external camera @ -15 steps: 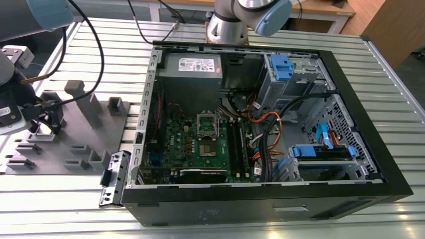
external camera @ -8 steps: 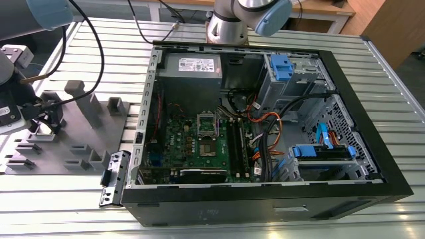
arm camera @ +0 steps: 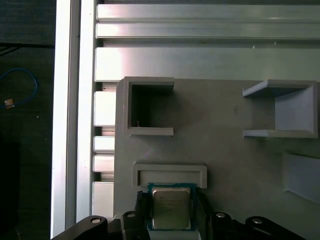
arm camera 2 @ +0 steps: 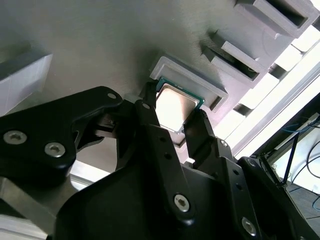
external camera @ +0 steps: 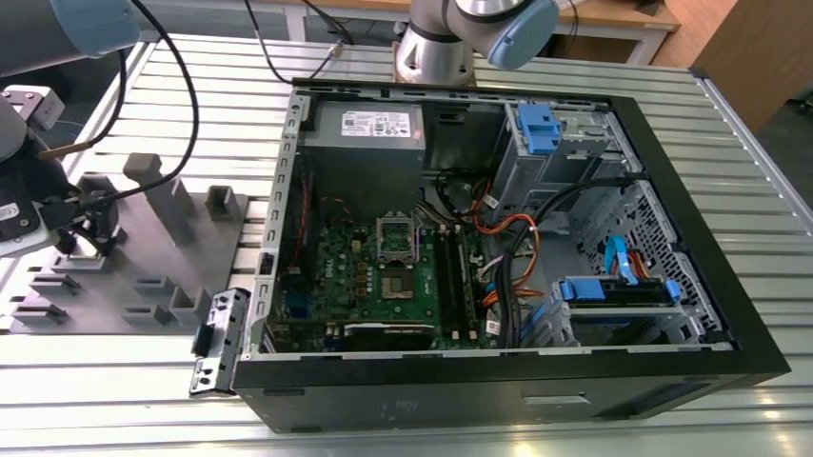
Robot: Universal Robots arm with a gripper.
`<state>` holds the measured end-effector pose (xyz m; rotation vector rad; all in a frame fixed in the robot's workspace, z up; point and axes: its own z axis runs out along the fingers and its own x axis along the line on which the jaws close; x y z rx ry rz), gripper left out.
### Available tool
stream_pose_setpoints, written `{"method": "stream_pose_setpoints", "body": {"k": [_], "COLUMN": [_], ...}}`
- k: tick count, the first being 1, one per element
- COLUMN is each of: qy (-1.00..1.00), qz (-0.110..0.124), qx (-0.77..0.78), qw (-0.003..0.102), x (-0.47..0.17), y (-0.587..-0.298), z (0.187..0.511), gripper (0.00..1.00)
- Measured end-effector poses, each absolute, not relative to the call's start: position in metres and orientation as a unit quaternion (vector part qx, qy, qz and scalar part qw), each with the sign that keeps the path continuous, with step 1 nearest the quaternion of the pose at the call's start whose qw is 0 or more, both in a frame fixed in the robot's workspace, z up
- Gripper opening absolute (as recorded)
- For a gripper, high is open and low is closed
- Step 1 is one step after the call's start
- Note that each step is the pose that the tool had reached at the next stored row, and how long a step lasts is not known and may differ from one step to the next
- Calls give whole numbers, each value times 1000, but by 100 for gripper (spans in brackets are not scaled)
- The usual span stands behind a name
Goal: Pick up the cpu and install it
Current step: 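Pick up the cpu and move it towards the insertion slot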
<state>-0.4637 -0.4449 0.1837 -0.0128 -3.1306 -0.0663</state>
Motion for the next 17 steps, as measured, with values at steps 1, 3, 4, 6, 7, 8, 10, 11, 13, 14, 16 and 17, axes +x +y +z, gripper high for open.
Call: {"method": "stream_pose_setpoints", "body": {"k": [1,3,4,6,7,8,10,11,13,14,16,17], "qy": [-1000,-1000,-1000,-1000,-1000,-1000,-1000,-1000,-1000,-1000,-1000,-1000], "qz": [-21,-21,-21,-21,-21,-21,-21,-21,-21,-21,-21,-21], "qx": [-4,-4,-4,-4,-4,-4,-4,-4,-4,-4,-4,-4], "qw": [5,5,5,5,5,5,5,5,5,5,5,5], "x": [-464,-464,-464,-464,-464,-464,-464,-464,-464,-464,-463,-463], "y": [-445,-445,-445,-445,-445,-445,-445,-445,-445,-445,-445,-445], "z": [184,184,184,184,184,184,186,187,189,190,194,195], "gripper": [47,47,47,47,47,47,47,47,47,47,47,47]}}
